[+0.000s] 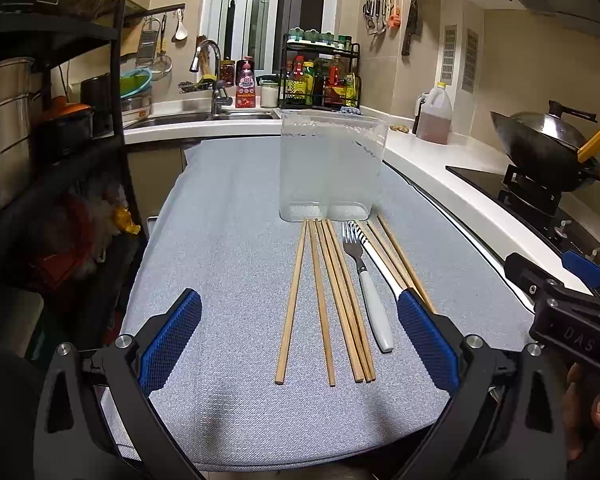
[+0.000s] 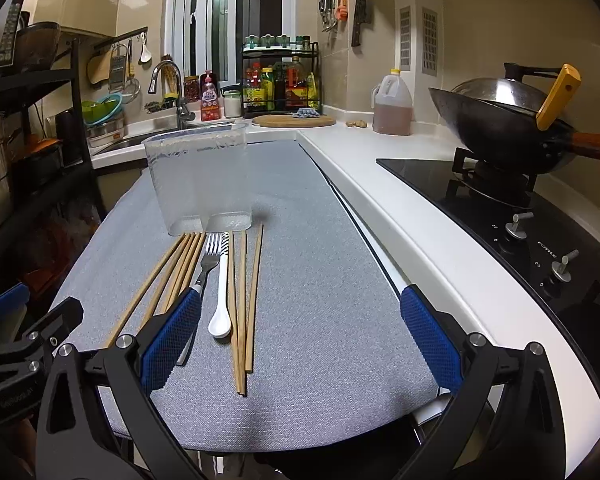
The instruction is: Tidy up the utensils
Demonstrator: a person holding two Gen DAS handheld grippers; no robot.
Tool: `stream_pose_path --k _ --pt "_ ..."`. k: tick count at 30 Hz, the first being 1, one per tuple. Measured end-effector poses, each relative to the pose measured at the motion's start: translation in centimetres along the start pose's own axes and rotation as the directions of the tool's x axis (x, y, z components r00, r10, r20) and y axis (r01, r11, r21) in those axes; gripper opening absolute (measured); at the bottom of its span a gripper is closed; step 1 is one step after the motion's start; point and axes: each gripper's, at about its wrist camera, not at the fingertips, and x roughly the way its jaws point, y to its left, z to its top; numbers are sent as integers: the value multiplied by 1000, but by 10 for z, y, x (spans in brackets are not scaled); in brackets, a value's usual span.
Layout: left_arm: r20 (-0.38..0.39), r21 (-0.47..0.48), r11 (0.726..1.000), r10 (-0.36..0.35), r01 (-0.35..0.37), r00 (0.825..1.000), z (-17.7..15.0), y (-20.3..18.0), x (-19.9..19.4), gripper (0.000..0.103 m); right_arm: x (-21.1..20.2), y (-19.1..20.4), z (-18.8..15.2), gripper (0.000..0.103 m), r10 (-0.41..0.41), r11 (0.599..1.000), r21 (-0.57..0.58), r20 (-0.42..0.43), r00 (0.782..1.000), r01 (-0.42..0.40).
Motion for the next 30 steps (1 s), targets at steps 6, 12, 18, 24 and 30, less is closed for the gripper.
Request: stream_pose_path --k 6,12,18,24,30 --pt "1 1 1000 -2 2 1000 1 -2 1 95 -1 0 0 98 -3 1000 -2 3 1000 3" --pt "2 1 1000 -6 6 1000 0 0 1 95 -1 2 3 98 -2 1000 -9 0 1000 2" --pt "7 4 1000 -7 7 1000 2 0 1 95 -1 3 5 98 1 1000 -12 2 1000 -1" --pt "9 5 1000 -9 9 1000 2 0 1 95 -3 3 5 98 4 1000 -12 5 1000 -4" --pt "13 4 1000 -9 9 1000 1 1 0 95 -4 6 4 98 3 1000 -12 6 1000 -3"
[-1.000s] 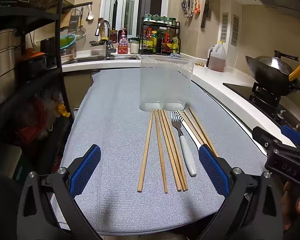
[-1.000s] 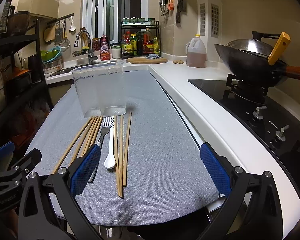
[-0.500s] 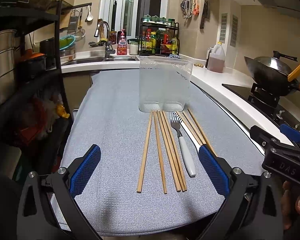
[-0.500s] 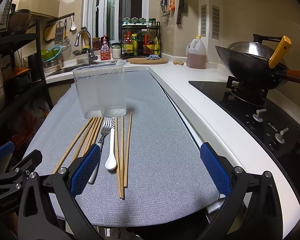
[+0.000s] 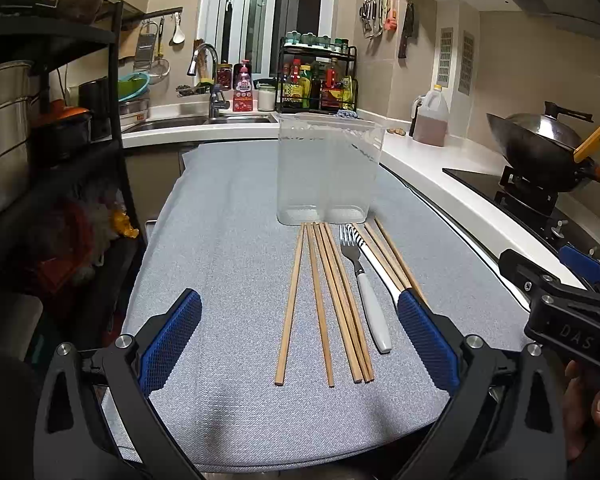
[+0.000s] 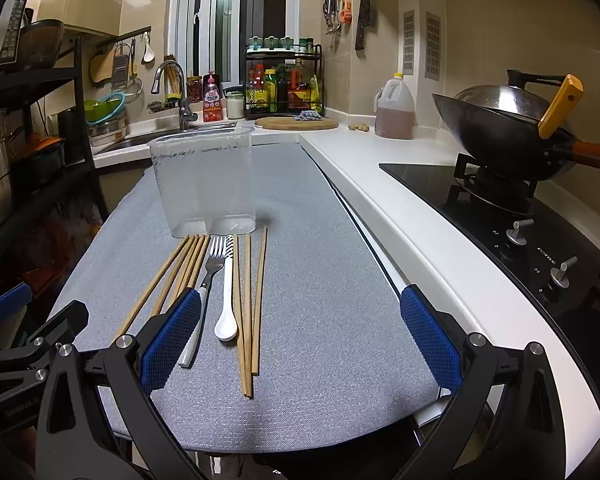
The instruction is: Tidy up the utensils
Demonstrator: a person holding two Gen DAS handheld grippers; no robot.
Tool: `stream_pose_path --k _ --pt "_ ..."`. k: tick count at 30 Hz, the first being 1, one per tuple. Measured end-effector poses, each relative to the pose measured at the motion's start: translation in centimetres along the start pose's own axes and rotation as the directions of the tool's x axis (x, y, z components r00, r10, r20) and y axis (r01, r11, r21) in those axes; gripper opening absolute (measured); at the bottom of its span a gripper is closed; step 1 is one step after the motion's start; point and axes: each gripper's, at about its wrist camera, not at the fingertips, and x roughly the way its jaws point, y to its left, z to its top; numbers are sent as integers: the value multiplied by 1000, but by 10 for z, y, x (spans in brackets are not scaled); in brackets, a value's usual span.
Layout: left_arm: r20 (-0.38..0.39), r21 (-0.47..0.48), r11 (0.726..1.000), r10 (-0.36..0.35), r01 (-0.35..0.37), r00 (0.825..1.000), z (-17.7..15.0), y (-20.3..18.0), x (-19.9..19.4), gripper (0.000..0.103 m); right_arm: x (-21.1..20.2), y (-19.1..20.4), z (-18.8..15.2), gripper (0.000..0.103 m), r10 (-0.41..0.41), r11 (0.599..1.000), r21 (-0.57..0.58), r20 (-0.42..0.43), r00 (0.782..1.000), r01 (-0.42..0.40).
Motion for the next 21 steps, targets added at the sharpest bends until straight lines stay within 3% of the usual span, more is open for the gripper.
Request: stream_pose_path --k 21 --pt "5 0 1000 -3 3 1000 -1 1 -1 95 -1 5 -4 97 4 1000 -1 -3 1000 -4"
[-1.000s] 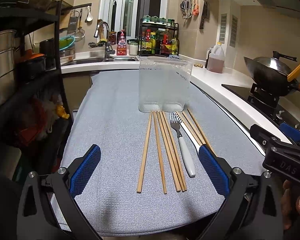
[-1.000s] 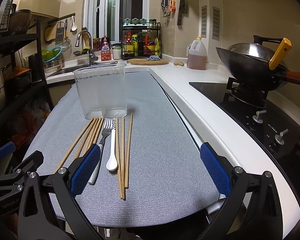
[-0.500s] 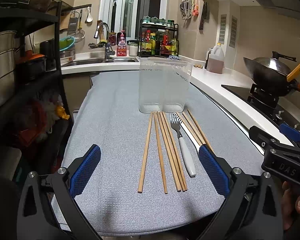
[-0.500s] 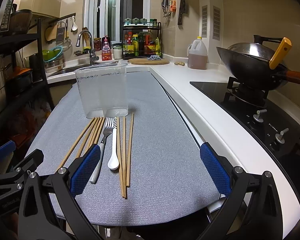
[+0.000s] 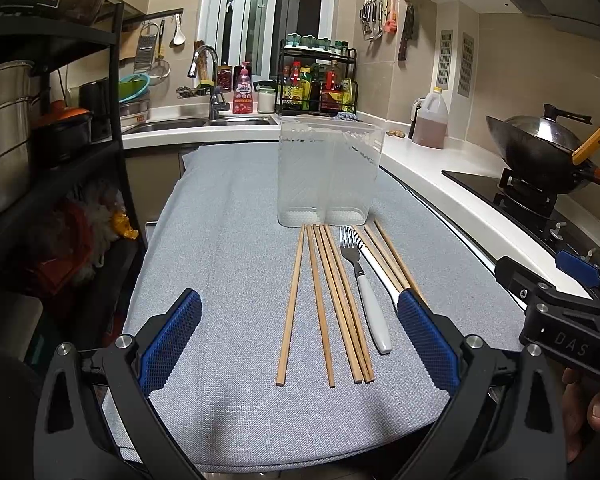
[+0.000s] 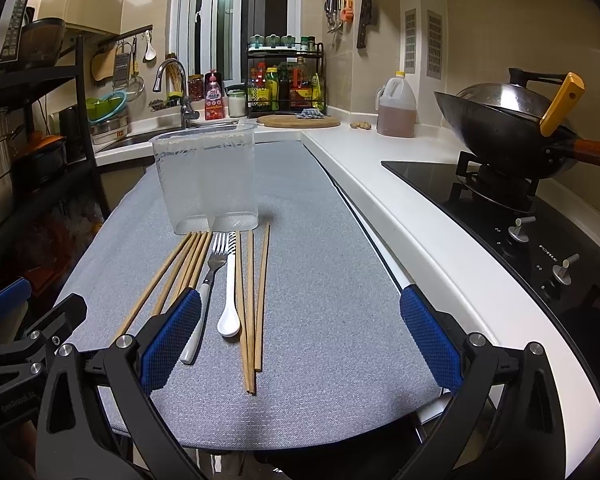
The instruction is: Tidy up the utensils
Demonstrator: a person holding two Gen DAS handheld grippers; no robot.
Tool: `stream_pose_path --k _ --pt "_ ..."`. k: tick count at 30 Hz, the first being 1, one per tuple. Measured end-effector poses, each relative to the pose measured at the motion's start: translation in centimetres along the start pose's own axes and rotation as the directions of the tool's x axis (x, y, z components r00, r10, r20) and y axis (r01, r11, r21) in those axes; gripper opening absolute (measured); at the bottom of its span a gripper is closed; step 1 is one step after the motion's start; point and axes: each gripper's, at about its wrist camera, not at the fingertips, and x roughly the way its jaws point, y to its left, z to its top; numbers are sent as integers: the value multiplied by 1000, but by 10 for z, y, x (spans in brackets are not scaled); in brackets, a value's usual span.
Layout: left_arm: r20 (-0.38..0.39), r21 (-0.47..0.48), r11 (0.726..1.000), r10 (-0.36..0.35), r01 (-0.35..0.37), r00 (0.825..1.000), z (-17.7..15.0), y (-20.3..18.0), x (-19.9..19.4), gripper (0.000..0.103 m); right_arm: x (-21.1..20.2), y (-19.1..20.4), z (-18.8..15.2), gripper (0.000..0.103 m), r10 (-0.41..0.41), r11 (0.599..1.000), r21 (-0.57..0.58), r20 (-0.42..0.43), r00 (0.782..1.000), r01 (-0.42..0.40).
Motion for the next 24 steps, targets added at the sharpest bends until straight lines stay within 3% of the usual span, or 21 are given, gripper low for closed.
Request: stream_pose_path --k 5,9,14,17,21,24 --pt "3 -1 1000 -9 9 1000 1 -1 -1 94 0 0 0 97 -2 1000 -1 0 1000 2" --pt "-6 -1 999 -34 34 999 0 1 -1 84 0 0 -2 95 -27 1000 -7 16 1000 27" --pt "-41 -8 998 -55 55 998 -6 1 3 72 14 -10 -9 72 -22 999 24 -12 1000 22" --pt "-85 -2 997 -72 72 994 -11 0 11 60 33 -16 -18 56 44 998 51 -67 997 -40" --pt "-154 10 995 -94 97 984 -22 -1 26 35 61 -14 -29 45 120 991 70 -143 982 -111" --pt "-180 9 996 -88 91 980 -29 2 34 30 78 -9 -34 39 183 982 83 -183 966 -171"
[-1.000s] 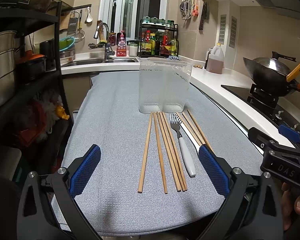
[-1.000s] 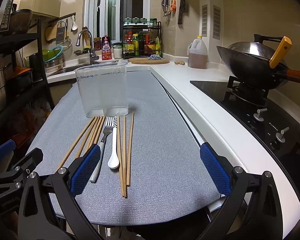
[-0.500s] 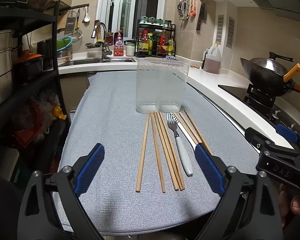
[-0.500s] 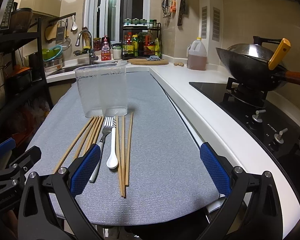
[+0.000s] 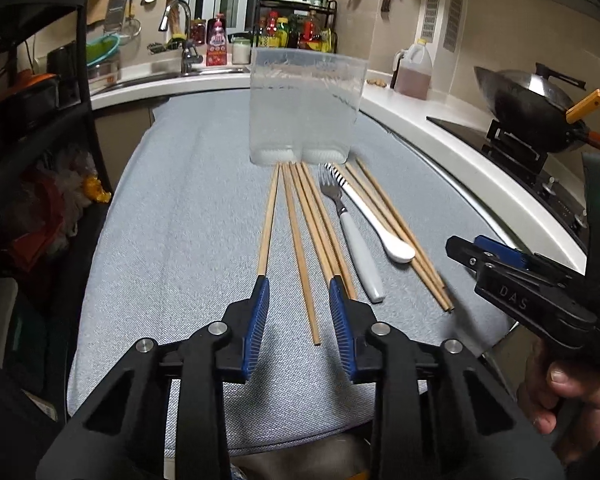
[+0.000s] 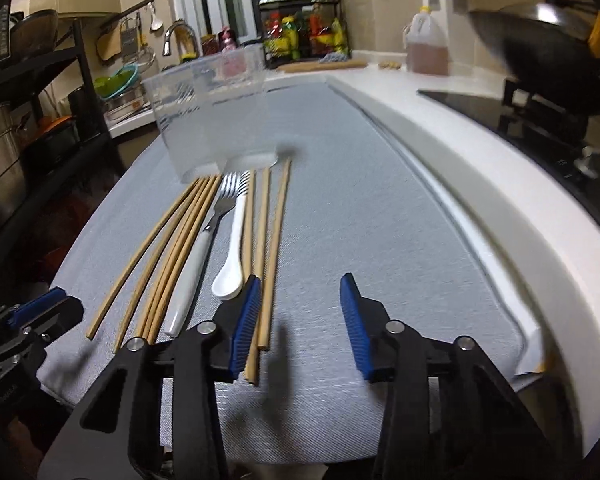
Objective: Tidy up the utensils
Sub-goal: 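Lower the left tool onto a wooden chopstick and close it while the right tool grasps another, then lift the left tool's chopstick toward the clear container while the right tool carries its chopstick there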
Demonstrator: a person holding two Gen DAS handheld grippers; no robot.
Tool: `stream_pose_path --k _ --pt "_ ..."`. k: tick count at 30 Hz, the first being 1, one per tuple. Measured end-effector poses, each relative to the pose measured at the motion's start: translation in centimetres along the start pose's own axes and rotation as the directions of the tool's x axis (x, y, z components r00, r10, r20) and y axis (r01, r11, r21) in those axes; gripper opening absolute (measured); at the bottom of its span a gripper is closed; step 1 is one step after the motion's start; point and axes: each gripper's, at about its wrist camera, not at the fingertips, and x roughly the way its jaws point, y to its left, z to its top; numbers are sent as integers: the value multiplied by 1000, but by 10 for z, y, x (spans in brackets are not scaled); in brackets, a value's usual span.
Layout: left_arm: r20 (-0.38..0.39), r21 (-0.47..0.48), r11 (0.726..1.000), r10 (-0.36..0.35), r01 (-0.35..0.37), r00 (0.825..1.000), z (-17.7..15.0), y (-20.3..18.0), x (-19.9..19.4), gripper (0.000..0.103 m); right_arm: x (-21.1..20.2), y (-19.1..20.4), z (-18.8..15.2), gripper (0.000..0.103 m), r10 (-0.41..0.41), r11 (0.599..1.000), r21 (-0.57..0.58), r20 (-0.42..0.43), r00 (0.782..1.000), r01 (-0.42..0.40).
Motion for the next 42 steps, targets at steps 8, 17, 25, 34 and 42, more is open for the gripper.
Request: stream_pose_path --k 8,17,25,34,42 --pt "-36 -33 999 35 -36 999 -5 14 18 26 27 5 -4 26 27 999 -35 -63 998 -29" --pt "-55 19 996 83 -82 995 -12 11 32 15 24 17 -9 9 4 990 -142 -59 998 -12" --pt "-44 38 998 58 -57 997 -8 9 27 6 17 7 -8 7 4 990 -142 -63 998 -13" --pt "29 46 998 49 -50 998 4 6 0 6 -9 -12 3 7 11 991 -136 -3 1000 -12" --pt "110 52 997 44 -50 993 25 14 -27 6 -45 -16 32 7 28 990 -142 94 995 -14"
